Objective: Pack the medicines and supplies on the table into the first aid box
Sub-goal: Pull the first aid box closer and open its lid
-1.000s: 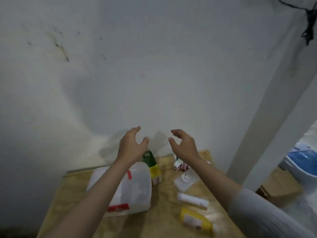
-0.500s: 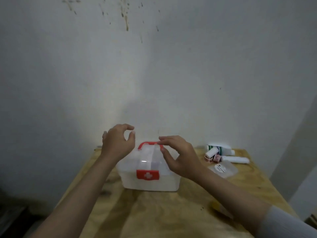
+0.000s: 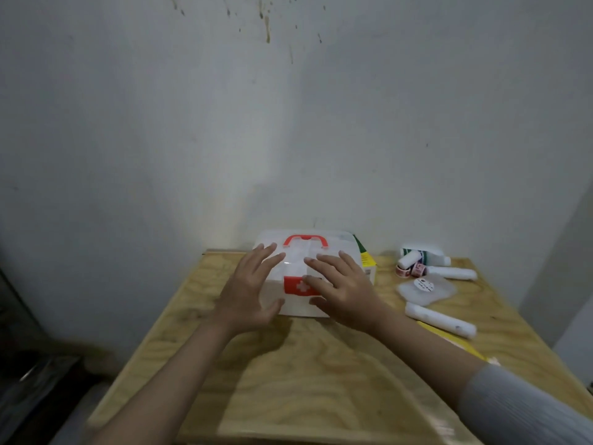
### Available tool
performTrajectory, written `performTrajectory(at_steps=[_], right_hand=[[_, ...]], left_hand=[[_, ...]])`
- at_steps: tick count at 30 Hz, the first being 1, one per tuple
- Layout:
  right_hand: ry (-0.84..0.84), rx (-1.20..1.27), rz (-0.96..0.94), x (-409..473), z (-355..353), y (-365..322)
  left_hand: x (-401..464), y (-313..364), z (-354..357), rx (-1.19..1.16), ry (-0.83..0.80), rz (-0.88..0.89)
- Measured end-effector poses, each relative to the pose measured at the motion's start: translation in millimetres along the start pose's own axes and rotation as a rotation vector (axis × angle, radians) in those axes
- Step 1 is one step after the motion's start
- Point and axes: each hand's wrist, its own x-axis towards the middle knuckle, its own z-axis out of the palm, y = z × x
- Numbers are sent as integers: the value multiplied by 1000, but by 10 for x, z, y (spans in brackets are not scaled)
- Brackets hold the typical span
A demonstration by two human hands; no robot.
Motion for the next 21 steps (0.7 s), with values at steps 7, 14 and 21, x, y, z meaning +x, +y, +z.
performTrajectory(at_steps=[7,14,21], right_hand=[[164,-101,-116,-31,131,94],[162,-190,-232,9,114,138],[91,-222,-129,29,158,92]], left_hand=[[18,-84,88,101,51,34],[44,-94,96,104,77,40],[68,-83,148,119,103,39]])
